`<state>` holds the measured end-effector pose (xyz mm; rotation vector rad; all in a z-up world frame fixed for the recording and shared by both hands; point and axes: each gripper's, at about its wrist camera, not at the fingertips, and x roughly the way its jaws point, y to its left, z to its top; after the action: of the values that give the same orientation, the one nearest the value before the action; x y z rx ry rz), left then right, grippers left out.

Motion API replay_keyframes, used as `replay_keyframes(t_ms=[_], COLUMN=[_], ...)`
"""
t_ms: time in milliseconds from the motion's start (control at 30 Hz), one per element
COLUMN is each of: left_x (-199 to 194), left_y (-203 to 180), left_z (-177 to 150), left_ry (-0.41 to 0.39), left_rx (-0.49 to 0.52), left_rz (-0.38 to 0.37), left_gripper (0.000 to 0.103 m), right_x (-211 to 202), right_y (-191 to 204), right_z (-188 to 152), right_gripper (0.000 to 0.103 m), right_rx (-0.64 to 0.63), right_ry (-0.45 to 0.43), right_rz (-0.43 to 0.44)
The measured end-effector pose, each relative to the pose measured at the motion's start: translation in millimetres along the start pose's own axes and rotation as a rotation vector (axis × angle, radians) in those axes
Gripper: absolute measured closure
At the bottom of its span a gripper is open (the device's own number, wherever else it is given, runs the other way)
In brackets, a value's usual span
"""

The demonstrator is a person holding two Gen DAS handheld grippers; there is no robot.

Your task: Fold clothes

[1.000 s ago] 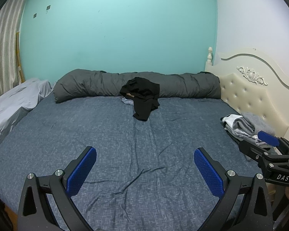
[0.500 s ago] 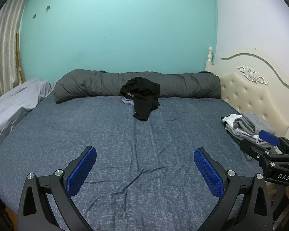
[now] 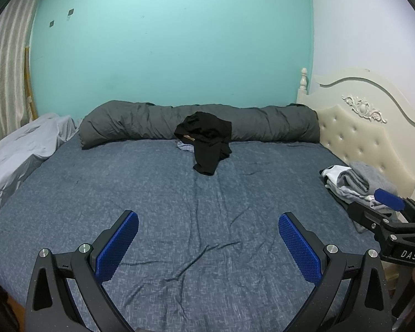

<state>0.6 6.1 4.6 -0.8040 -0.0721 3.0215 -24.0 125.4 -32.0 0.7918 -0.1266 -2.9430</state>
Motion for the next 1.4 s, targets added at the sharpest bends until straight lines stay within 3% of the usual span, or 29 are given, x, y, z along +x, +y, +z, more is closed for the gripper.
replay_keyframes(t_ms=[467,767,1067,1400], left_x=[30.7,77.0,163.8,314.6], left_y=[5.2,9.6,33.7,72.1], left_z=[2.2,4.3,0.1,-2.9], left_ry=[0.018,0.042,0.102,0.178], left_rx=[0.0,-0.022,-0.099,-0.188], left_rz=[0.001,-0.024,-0.041,-0.026], left_gripper=[0.0,0.0,0.0,0.0], right_x=[23.0,69.9,182.7,343.4], right_y=[-7.8,-23.6,-60.6,-82.7], right_z=[1.9,4.3,2.3,8.5], right_gripper=[0.0,0.0,0.0,0.0], right_rx=[-0.011,-0.008,0.034,-0.01], right_ry=[0.006,0.032,0.142,0.22], right_rz=[-0.022,0.011,0.073,0.06])
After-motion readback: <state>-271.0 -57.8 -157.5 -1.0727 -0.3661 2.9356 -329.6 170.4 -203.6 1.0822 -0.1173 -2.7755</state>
